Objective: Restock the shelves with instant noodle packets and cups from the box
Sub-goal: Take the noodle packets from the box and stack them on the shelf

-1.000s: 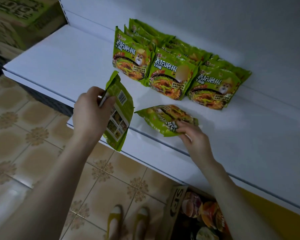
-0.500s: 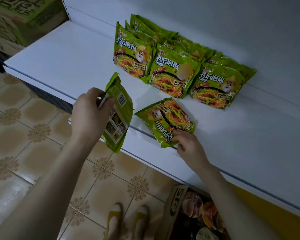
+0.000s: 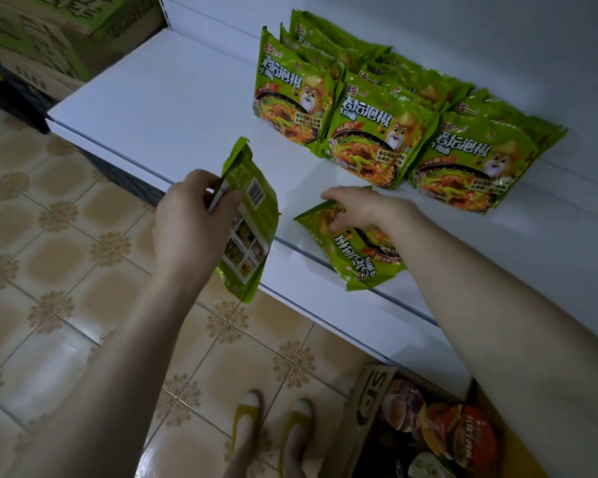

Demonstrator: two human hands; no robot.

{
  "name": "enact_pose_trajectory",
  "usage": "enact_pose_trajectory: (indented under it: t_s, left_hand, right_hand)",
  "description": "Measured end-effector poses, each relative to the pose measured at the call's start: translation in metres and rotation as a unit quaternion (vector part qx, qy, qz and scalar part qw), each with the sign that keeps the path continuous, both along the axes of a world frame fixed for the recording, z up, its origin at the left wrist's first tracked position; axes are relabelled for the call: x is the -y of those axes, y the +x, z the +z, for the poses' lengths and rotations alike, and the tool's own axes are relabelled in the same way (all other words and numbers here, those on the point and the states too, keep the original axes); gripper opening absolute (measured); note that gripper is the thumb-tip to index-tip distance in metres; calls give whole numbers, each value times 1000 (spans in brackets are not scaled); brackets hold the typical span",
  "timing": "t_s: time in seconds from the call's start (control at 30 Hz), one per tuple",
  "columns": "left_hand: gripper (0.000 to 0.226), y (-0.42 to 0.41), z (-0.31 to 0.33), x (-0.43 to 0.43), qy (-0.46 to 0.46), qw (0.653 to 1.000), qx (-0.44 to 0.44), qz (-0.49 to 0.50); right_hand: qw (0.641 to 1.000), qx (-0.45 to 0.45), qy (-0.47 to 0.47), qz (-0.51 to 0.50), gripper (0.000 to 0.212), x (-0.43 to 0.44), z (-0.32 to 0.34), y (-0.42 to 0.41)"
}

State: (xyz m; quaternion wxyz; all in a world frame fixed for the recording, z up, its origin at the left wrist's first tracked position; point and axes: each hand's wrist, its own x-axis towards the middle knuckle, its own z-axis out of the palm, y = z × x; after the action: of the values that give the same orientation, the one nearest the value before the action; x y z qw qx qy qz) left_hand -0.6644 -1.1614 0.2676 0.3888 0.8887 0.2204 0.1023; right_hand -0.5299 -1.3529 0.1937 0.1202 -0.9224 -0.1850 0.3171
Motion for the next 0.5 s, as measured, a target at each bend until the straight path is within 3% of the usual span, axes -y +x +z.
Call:
enact_pose_trajectory:
  t_s: [0.13,0.2,0.33,0.5]
  left_hand:
    - [24,-2,-4,-1,-1,1000,-7,3]
    - [24,-2,-5,1,-1,1000,-9,3]
    - [23,1,-2,9,-7,1000,7,-10]
    - [23,7,3,22,-9,999,23,-41]
  right_hand:
    - [999,28,-44,-9,73,-2,-9,7]
    - [997,63,-54,-2,63,1,-8,6]
    - [991,111,15,-73,28,19,-4,-6]
    - [972,131,94,-171,24,49,6,-23]
